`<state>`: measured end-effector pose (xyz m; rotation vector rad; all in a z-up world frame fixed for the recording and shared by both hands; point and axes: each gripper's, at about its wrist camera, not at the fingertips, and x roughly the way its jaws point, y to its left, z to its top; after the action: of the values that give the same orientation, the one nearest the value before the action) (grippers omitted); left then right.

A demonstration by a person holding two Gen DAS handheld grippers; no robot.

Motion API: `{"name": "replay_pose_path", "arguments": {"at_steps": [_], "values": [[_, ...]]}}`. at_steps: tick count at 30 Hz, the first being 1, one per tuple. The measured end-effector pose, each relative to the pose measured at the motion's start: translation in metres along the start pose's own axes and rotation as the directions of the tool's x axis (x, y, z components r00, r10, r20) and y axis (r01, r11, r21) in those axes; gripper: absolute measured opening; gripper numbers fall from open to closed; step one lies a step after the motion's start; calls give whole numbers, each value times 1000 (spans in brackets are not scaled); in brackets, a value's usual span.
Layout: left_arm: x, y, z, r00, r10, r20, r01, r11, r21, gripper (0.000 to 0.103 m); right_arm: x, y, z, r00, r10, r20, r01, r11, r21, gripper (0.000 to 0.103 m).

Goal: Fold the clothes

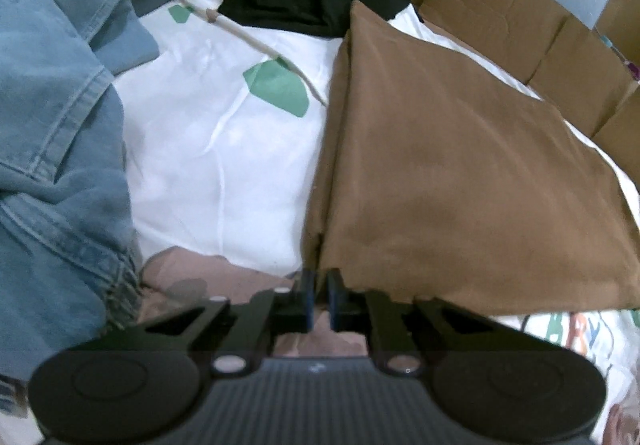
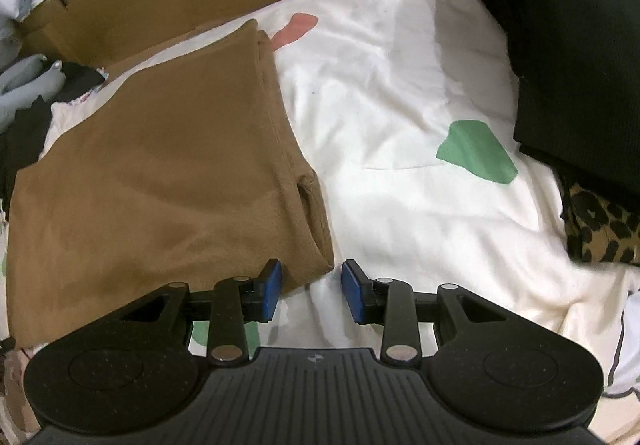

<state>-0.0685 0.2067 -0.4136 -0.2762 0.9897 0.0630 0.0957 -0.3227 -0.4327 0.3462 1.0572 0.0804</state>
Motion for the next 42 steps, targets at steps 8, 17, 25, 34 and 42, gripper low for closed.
{"name": "replay_pose_path", "arguments": {"at_steps": [8, 17, 25, 34, 42], "values": [[-8, 12, 2, 999, -37, -13, 35, 994, -104, 6, 0, -11, -1, 999, 47, 12, -48, 991, 121, 40], [-4, 15, -2, 994, -95, -49, 82, 973, -216, 28, 13, -37, 0, 983, 175, 63, -186, 922, 341, 7], [5, 30, -8, 989, -144, -15, 127, 912, -391, 36, 3, -41, 9, 974, 205, 102, -227, 912, 341, 5], [7, 52, -25, 973, -220, 73, 222, 799, -559, 38, 17, -43, -9, 964, 258, 60, -259, 873, 413, 38], [12, 54, -26, 964, -244, 107, 259, 770, -583, 40, 25, -46, -10, 958, 274, 89, -283, 839, 464, 33]]}}
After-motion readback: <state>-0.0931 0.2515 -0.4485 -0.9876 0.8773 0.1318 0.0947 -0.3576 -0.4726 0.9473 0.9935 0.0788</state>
